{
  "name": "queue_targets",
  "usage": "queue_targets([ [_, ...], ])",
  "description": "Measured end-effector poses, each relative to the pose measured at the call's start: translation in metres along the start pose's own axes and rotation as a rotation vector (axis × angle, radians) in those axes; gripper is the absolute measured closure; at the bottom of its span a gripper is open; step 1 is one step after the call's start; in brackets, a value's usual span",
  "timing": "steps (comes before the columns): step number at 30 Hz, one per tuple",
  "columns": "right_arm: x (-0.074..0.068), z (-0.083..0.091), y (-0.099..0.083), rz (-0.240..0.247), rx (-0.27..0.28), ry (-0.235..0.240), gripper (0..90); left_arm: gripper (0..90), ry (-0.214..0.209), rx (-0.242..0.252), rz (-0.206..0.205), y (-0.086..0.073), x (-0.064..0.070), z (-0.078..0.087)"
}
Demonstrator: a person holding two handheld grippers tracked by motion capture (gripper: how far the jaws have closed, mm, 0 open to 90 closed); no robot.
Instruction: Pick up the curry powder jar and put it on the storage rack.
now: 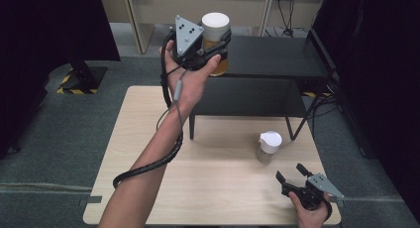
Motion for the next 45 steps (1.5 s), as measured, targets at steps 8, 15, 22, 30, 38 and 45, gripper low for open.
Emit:
queue_targets([
  [8,0.001,0.000,0.000,-0.002,0.001,0.003,8.8,33.4,0.026,-0.019,0.002,0.001,-0.002,-0.016],
  [15,0.001,0.000,0.000,0.000,-0.002,0.005,8.9,33.4,0.051,-0.039,0.003,-0.001,-0.004,-0.028],
  [22,0.001,0.000,0.000,0.002,0.000,0.008,8.8,33.4,0.072,-0.054,0.001,-0.004,-0.005,-0.034],
  [30,0.001,0.000,0.000,0.002,0.000,0.009,8.8,33.4,0.087,-0.062,0.005,-0.009,-0.008,-0.037],
  [38,0.001,0.000,0.000,0.006,-0.003,0.008,8.8,33.4,0.092,-0.066,0.004,-0.011,-0.010,-0.037],
  [45,0.001,0.000,0.000,0.006,-0.004,0.007,8.8,33.2,0.092,-0.059,0.006,-0.013,-0.010,-0.036],
])
Point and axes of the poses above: each handheld gripper's, and its own axes: z roughly backward along the jaws, y roughly out of its top, x roughly to its right, the point moved 4 cm from there along -z, roughly forward along the jaws, and after that the axes turned 14 degrees about -x, right-handed, at the moved point
